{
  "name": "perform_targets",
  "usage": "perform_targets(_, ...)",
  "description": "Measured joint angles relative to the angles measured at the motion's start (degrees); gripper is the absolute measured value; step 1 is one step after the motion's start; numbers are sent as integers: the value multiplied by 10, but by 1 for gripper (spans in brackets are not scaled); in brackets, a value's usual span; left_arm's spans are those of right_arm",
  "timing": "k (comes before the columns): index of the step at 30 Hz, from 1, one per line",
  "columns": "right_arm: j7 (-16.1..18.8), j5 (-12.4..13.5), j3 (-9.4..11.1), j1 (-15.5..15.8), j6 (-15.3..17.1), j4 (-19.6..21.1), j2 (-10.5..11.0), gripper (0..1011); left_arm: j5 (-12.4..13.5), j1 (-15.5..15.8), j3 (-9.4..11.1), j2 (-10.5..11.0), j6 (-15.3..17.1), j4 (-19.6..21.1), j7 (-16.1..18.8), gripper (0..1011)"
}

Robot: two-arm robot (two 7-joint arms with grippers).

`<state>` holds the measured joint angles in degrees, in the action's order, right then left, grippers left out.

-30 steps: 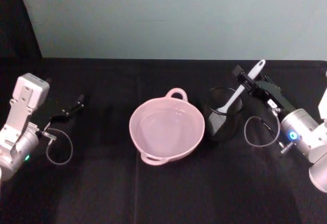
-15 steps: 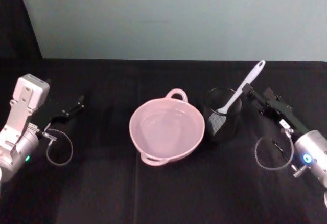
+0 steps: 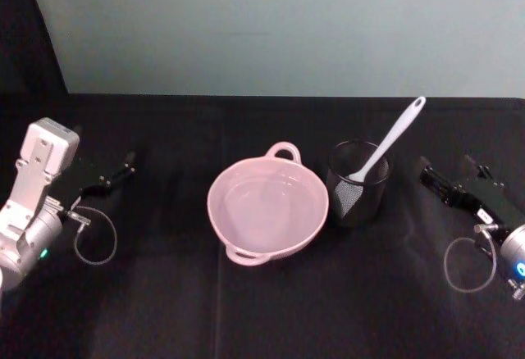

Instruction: Use the one hand to pick up the spoon and stir the clear water in the bowl.

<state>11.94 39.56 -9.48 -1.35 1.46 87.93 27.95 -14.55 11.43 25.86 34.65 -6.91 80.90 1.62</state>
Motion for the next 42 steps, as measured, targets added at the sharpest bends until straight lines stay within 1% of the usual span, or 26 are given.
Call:
perform_targets(2,-8,-19,-4,-6,5,-4,5,1003,0,0,0,0,0,0,0,1011)
perform_targets(3,-14,-36,-10,-13,9,-9,9,1002,0,0,0,0,0,0,0,1011)
perform_targets(4,-18,-47,-14,-17,12,-11,10,1002,0,0,0,0,0,0,0,1011)
perform_targets(5,-25,-68,-21,-28,16,-19,13,1003,0,0,0,0,0,0,0,1011)
perform_targets(7,-29,-87,-29,-40,18,-29,15,1002,0,0,0,0,0,0,0,1011)
perform_targets(8,-33,-106,-37,-53,19,-39,15,1002,0,0,0,0,0,0,0,1011)
perform_targets(11,-36,-132,-47,-70,17,-56,14,1002,0,0,0,0,0,0,0,1011)
perform_targets(12,-39,-153,-55,-84,12,-69,13,1002,0,0,0,0,0,0,0,1011)
perform_targets(14,-41,-173,-63,-98,2,-82,11,1002,0,0,0,0,0,0,0,1011)
perform_targets(15,-41,-188,-70,-109,-9,-96,7,1002,0,0,0,0,0,0,0,1011)
perform_targets(17,-41,-209,-79,-124,-23,-113,3,1002,0,0,0,0,0,0,0,1011)
perform_targets(18,-42,-225,-86,-136,-32,-127,-1,1002,0,0,0,0,0,0,0,1011)
perform_targets(20,-44,-243,-94,-148,-41,-143,-5,1002,0,0,0,0,0,0,0,1011)
perform_targets(21,-45,-259,-101,-160,-50,-157,-8,1002,0,0,0,0,0,0,0,1011)
perform_targets(23,-46,-273,-107,-170,-57,-172,-13,1002,0,0,0,0,0,0,0,1011)
perform_targets(24,-49,-285,-112,-179,-61,-183,-17,1002,0,0,0,0,0,0,0,1011)
perform_targets(27,-57,-305,-117,-188,-63,-197,-24,1002,0,0,0,0,0,0,0,1011)
perform_targets(31,-68,-317,-116,-189,-62,-205,-31,1002,0,0,0,0,0,0,0,1011)
perform_targets(34,-74,-319,-111,-186,-59,-205,-35,1002,0,0,0,0,0,0,0,1011)
perform_targets(42,-73,-318,-111,-186,-59,-204,-34,1003,0,0,0,0,0,0,0,1011)
